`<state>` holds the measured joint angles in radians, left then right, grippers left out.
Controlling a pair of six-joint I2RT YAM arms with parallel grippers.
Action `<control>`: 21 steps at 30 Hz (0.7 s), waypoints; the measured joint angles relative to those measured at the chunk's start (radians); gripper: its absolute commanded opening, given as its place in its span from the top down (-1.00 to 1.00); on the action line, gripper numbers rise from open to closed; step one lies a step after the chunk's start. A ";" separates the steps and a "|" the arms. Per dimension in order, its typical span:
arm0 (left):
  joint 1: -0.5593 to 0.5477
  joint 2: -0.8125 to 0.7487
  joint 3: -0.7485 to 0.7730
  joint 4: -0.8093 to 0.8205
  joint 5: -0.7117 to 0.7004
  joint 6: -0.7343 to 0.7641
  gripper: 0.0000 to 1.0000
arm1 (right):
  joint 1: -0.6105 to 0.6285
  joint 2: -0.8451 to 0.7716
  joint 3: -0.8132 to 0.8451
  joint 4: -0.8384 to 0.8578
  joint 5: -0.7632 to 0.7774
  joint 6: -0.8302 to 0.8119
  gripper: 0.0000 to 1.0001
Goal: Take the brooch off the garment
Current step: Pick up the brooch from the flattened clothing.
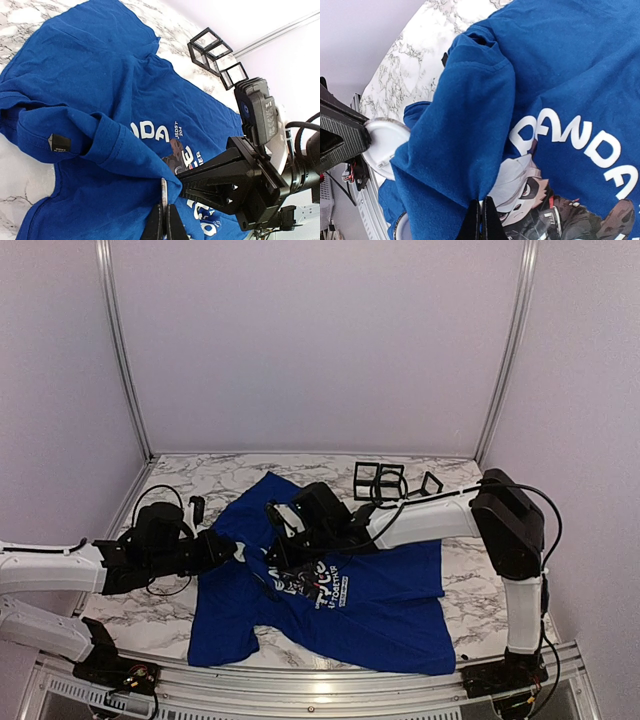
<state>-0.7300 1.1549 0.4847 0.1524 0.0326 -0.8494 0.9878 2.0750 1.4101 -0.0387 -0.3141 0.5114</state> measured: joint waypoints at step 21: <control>-0.115 0.102 -0.183 0.509 -0.330 -0.060 1.00 | 0.015 0.000 0.012 0.014 -0.087 -0.013 0.59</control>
<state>-0.8448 1.2568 0.3016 0.6617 -0.2977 -0.9096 1.0031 2.0747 1.4223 -0.0246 -0.4011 0.4988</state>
